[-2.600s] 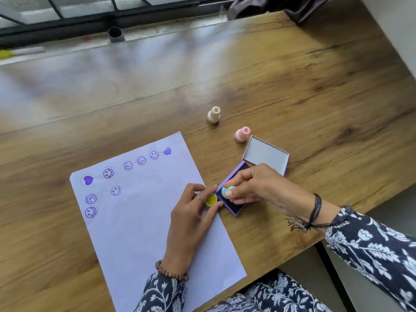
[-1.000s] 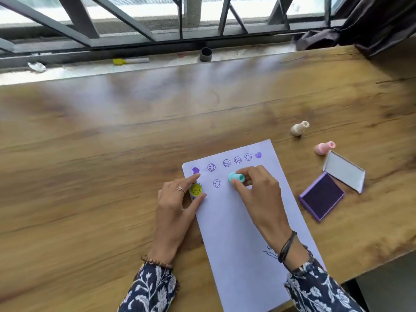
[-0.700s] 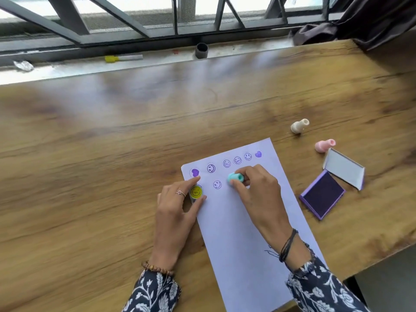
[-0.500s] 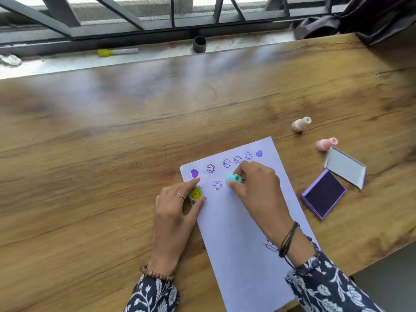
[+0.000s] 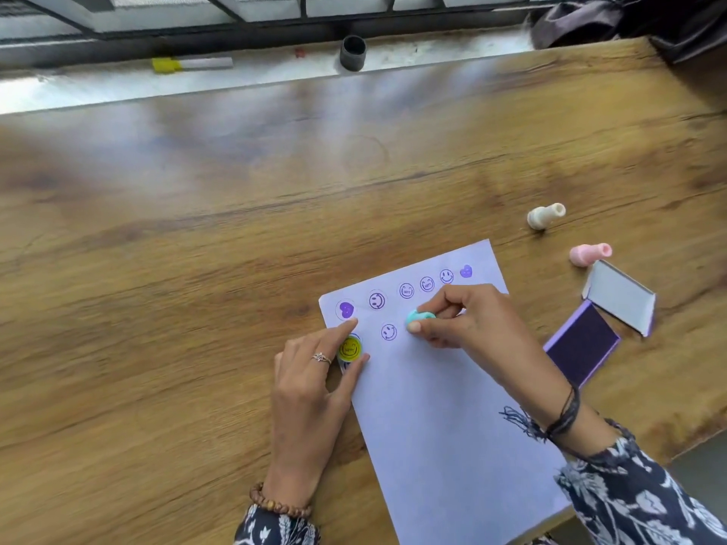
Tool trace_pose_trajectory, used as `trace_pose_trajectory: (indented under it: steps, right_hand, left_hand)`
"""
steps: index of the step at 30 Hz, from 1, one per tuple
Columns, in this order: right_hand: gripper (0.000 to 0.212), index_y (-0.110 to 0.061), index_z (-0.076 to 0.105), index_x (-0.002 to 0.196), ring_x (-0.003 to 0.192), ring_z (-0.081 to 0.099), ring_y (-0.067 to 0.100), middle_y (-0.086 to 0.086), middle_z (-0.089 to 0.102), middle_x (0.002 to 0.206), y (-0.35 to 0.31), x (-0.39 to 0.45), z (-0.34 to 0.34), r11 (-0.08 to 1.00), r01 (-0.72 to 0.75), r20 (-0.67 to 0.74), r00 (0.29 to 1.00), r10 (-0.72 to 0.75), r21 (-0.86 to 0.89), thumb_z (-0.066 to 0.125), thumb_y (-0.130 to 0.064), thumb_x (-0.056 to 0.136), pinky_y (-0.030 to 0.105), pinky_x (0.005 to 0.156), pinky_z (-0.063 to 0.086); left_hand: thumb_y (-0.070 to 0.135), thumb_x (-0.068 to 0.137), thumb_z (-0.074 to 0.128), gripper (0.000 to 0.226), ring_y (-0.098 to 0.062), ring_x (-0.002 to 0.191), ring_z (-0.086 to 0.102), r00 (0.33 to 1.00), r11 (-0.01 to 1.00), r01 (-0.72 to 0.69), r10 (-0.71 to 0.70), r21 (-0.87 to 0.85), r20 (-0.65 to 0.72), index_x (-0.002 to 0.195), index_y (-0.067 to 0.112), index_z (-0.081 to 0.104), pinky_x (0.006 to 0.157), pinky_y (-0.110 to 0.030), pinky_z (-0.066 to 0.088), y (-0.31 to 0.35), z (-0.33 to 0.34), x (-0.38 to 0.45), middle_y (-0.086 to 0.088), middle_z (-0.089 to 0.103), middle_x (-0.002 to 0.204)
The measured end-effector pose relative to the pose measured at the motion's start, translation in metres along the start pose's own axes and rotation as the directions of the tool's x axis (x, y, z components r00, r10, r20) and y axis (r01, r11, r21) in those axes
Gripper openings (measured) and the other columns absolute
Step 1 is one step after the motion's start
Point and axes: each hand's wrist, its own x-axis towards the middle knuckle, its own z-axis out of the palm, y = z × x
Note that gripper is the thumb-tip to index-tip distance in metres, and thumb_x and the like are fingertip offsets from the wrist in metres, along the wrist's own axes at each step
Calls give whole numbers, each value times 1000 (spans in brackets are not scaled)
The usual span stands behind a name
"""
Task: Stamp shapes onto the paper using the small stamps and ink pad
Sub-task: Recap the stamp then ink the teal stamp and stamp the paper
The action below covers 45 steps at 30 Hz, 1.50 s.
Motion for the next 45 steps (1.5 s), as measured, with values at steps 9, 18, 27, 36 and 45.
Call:
trace_pose_trajectory:
  steps: [9, 18, 27, 36, 45]
  right_hand:
    - [14, -2, 71, 77, 59, 64, 12, -3, 65, 53, 8, 2, -3, 962, -114, 59, 993, 102, 249, 79, -2, 66, 21, 63, 58]
    - [16, -8, 64, 69, 55, 66, 8, -5, 69, 54, 5, 10, -9, 926, -211, 217, 965, 146, 314, 76, 3, 67, 17, 54, 54]
    - [19, -9, 63, 67, 53, 66, 7, -6, 67, 49, 4, 19, -15, 941, -250, 276, 943, 183, 229, 78, 3, 65, 17, 55, 56]
    - [18, -16, 68, 58, 60, 70, 10, -2, 72, 61, 9, 21, -16, 954, -215, 273, 950, 153, 211, 81, -5, 62, 19, 57, 56]
    - [18, -3, 64, 82, 63, 68, 12, 9, 69, 75, 1, 2, -8, 971, -96, 174, 983, 58, 221, 77, -3, 69, 17, 56, 55]
  left_hand:
    - [18, 75, 68, 35, -9, 89, 49, 1000, 1000, 3, -3, 6, 2, 109, 15, 64, 79, -25, 36, 1, 0, 0, 11, 58, 97]
    - [28, 80, 59, 32, -7, 89, 48, 1000, 1000, -7, 7, -11, -2, 109, 16, 64, 77, -26, 36, 0, 1, 0, 12, 58, 99]
    - [27, 80, 59, 30, -8, 86, 49, 1000, 999, -27, 27, -20, -9, 107, 15, 64, 77, -23, 34, -1, 3, -1, 13, 55, 95]
    - [27, 77, 65, 31, -4, 87, 47, 1000, 999, -17, 17, -45, -11, 107, 18, 64, 77, -19, 30, -4, 4, -2, 16, 55, 93]
    - [9, 69, 79, 39, -6, 83, 43, 1000, 1000, -15, 15, -23, 7, 105, 18, 66, 74, -22, 29, 1, 0, -1, 12, 56, 87]
